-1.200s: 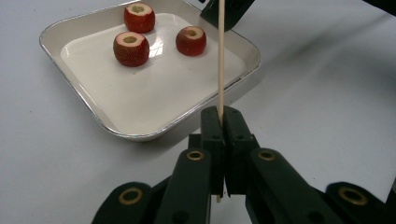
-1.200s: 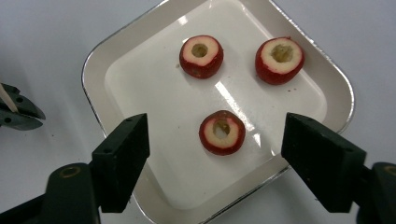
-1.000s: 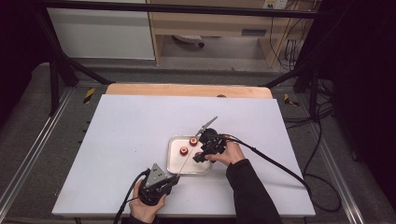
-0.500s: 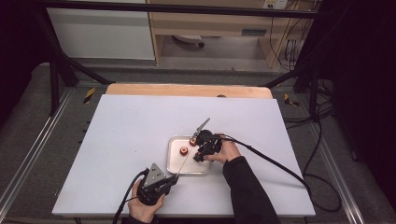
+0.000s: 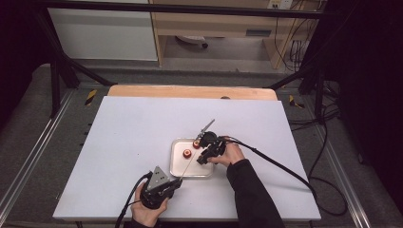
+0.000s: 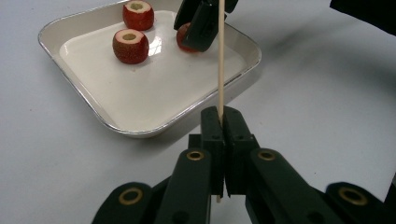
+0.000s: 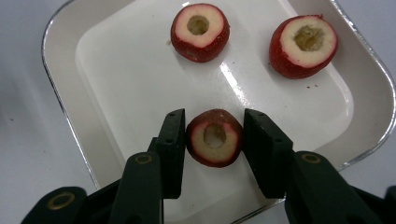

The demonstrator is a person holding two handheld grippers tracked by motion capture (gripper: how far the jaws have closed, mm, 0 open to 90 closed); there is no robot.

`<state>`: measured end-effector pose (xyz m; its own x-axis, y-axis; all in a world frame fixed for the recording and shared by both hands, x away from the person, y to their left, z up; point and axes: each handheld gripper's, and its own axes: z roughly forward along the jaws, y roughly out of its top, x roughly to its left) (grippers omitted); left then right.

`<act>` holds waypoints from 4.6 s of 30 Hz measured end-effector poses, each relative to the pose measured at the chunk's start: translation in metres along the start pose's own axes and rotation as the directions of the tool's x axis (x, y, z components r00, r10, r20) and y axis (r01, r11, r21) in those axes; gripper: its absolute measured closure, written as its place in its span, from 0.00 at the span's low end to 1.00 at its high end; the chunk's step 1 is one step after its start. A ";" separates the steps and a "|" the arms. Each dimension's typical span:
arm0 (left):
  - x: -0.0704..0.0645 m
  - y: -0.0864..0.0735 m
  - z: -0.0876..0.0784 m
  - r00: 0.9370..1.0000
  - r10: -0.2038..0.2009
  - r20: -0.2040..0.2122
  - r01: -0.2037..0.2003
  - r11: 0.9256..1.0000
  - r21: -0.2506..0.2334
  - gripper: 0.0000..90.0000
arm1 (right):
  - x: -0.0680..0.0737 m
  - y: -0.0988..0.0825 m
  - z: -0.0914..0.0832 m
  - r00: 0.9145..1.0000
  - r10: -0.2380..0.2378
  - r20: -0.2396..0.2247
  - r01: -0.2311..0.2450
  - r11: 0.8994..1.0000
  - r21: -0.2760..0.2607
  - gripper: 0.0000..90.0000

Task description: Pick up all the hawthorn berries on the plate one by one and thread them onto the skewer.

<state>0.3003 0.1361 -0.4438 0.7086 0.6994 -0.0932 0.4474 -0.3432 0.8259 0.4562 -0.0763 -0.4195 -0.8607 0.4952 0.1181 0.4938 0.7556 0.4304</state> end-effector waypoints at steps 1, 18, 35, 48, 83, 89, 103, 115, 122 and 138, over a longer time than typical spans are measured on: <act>0.000 0.000 0.000 1.000 0.000 -0.002 0.000 1.000 -0.001 0.98 | 0.000 0.000 -0.002 1.000 0.012 -0.004 -0.012 1.000 -0.017 0.67; -0.004 0.002 0.001 1.000 -0.018 -0.006 0.018 0.999 -0.034 0.98 | -0.001 -0.024 -0.053 0.958 0.260 -0.126 -0.288 0.859 -0.424 0.67; -0.015 0.011 0.013 1.000 -0.008 -0.013 0.007 0.999 -0.044 0.98 | 0.002 -0.059 -0.077 0.879 0.352 -0.322 -0.475 0.580 -0.662 0.67; -0.023 0.020 0.024 0.999 -0.041 -0.017 0.040 0.998 -0.051 0.98 | 0.011 -0.058 -0.074 0.860 0.356 -0.365 -0.505 0.499 -0.704 0.67; -0.023 0.025 0.032 0.985 -0.170 -0.035 0.167 0.982 -0.093 0.98 | 0.026 -0.056 -0.056 0.864 0.339 -0.372 -0.489 0.384 -0.783 0.68; -0.023 0.025 0.031 0.984 -0.177 -0.029 0.173 0.980 -0.099 0.98 | 0.026 -0.056 -0.056 0.863 0.340 -0.373 -0.489 0.379 -0.785 0.68; -0.022 0.025 0.030 0.983 -0.180 -0.033 0.176 0.978 -0.109 0.98 | 0.026 -0.056 -0.054 0.862 0.341 -0.375 -0.491 0.381 -0.783 0.68; -0.022 0.028 0.033 0.971 -0.237 -0.025 0.232 0.965 -0.125 0.98 | 0.030 -0.056 -0.048 0.862 0.342 -0.375 -0.492 0.382 -0.782 0.68; -0.019 0.031 0.034 0.968 -0.251 -0.023 0.246 0.962 -0.122 0.98 | 0.036 -0.058 -0.040 0.866 0.343 -0.363 -0.486 0.409 -0.772 0.68; -0.015 0.038 0.034 0.975 -0.217 -0.047 0.209 0.967 -0.145 0.99 | 0.049 -0.063 -0.029 0.864 0.331 -0.379 -0.502 0.500 -0.706 0.68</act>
<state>0.3251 0.0913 -0.4295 0.5683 0.7857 -0.2444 0.5017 -0.0954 0.8598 0.3791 -0.1121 -0.4154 -0.6269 0.5155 0.5842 0.5915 -0.1731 0.7875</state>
